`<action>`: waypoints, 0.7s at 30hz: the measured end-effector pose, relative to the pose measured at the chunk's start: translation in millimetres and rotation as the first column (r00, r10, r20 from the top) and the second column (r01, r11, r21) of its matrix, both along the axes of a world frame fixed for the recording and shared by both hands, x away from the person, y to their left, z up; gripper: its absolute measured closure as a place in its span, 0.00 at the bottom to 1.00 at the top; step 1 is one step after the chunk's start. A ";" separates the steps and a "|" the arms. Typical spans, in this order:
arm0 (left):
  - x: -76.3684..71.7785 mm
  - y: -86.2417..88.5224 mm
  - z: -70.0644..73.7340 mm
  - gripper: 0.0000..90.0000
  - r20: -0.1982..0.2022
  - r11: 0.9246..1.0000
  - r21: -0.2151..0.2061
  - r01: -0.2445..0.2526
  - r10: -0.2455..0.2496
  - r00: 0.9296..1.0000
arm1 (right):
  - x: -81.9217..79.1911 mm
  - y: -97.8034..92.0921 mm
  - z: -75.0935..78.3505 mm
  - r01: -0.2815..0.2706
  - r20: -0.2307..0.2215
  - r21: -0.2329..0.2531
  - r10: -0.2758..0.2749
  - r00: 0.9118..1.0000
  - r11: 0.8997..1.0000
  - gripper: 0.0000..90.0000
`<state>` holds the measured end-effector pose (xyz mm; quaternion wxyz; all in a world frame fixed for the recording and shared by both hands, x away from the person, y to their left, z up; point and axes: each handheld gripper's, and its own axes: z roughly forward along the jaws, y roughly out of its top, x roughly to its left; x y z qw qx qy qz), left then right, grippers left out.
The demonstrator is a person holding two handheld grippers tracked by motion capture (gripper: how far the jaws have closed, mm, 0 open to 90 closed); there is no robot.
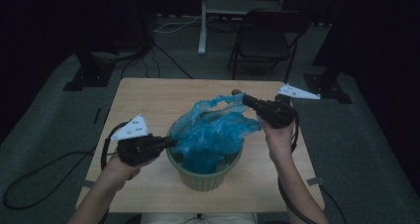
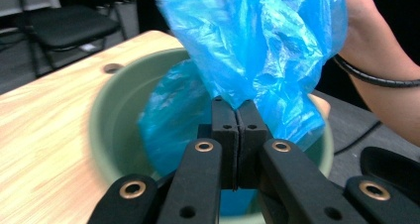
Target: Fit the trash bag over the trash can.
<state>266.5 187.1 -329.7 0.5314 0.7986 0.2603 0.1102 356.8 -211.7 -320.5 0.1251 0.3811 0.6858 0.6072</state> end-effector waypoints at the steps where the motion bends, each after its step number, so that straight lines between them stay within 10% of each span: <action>1: -1.0 3.9 0.6 1.00 0.004 1.000 0.002 -0.020 0.020 1.000 | 2.2 -2.9 -1.2 0.007 -0.006 0.010 -0.007 1.000 1.000 1.00; 8: 0.2 12.4 0.9 1.00 -0.002 0.999 -0.033 -0.020 0.020 1.000 | 6.7 -15.3 8.1 0.031 0.027 0.081 -0.033 0.999 0.996 1.00; 12: 5.8 12.2 3.3 0.57 -0.040 0.995 -0.092 0.028 -0.032 0.999 | 8.9 -9.2 18.4 0.021 0.051 0.063 -0.024 0.998 0.998 0.98; 21: 24.7 14.9 29.1 0.46 -0.017 0.996 -0.086 -0.015 0.014 1.000 | 10.3 1.6 40.9 -0.012 0.090 0.054 0.007 0.996 0.998 0.97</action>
